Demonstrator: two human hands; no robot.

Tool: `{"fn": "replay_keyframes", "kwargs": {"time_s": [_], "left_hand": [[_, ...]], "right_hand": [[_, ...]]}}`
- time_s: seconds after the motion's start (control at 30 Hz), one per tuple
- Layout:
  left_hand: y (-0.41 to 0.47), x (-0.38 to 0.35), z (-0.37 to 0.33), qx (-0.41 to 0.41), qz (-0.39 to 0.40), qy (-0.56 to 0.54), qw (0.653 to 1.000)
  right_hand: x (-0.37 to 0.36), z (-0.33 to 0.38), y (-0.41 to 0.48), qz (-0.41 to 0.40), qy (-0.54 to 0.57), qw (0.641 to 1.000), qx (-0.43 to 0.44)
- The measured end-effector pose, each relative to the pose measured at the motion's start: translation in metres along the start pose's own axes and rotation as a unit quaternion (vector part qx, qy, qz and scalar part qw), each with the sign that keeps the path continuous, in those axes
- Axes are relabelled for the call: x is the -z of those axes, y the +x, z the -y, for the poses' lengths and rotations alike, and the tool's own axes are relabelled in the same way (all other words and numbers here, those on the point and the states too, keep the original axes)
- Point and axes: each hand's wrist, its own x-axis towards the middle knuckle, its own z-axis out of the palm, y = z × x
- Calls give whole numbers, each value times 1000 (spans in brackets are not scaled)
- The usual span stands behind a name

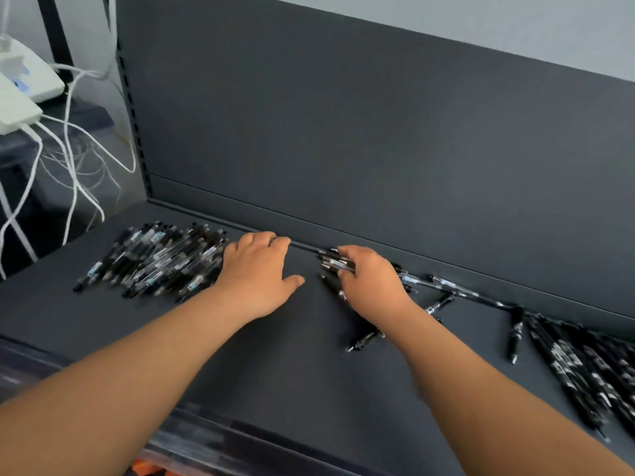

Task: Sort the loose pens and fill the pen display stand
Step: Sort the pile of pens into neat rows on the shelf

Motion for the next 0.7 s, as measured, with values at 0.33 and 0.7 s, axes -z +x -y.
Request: {"fn": "replay_keyframes", "kwargs": {"time_s": [0.33,0.7], "left_hand": [[19,-26,-47,-47,88,-52,994],[42,-52,-74,-164,110,-59,979]], "right_hand": [[24,-99,18,7,-93,986,-139],[24,-122,22,17,-192,976,-99]]}}
